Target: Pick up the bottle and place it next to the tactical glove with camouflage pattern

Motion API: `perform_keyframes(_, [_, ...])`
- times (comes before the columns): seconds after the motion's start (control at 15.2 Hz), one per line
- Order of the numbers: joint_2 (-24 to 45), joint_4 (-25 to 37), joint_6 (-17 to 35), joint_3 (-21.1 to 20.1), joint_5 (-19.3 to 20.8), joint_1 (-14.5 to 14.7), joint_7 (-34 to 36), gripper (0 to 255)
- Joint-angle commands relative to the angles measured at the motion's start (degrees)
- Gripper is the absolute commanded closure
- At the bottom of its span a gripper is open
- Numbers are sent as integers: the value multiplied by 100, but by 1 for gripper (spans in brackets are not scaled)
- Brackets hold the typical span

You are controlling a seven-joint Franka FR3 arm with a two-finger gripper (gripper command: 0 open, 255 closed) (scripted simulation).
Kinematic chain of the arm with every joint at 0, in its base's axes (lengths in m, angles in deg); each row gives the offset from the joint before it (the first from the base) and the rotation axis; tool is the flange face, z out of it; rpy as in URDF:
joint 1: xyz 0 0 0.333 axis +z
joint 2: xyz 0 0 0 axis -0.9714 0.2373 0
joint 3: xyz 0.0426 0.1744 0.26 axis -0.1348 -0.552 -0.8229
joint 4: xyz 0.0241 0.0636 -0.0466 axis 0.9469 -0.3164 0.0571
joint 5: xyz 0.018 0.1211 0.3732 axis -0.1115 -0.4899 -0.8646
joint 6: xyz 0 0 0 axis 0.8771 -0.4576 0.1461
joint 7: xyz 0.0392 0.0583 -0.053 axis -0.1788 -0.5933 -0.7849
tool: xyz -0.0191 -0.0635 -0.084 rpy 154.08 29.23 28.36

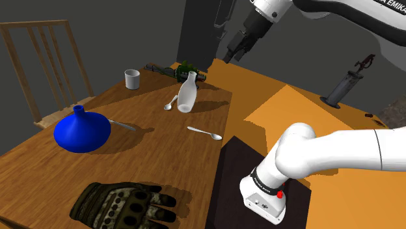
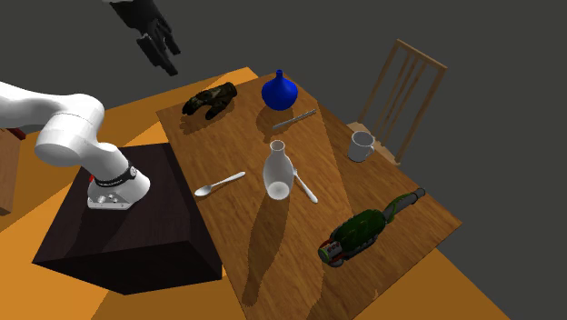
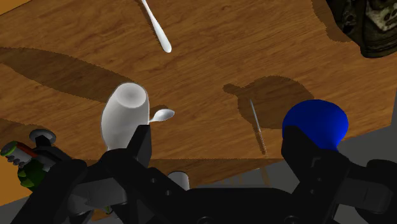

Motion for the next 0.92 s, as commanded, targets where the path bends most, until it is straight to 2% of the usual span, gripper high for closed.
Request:
perform_keyframes(0.0, [0, 0, 0, 0, 0, 0, 0, 0])
perform_keyframes(0.4, [1104, 153, 665, 241, 184, -73, -310, 0])
perform_keyframes(0.86, [2522, 627, 1289, 511, 312, -139, -645, 0])
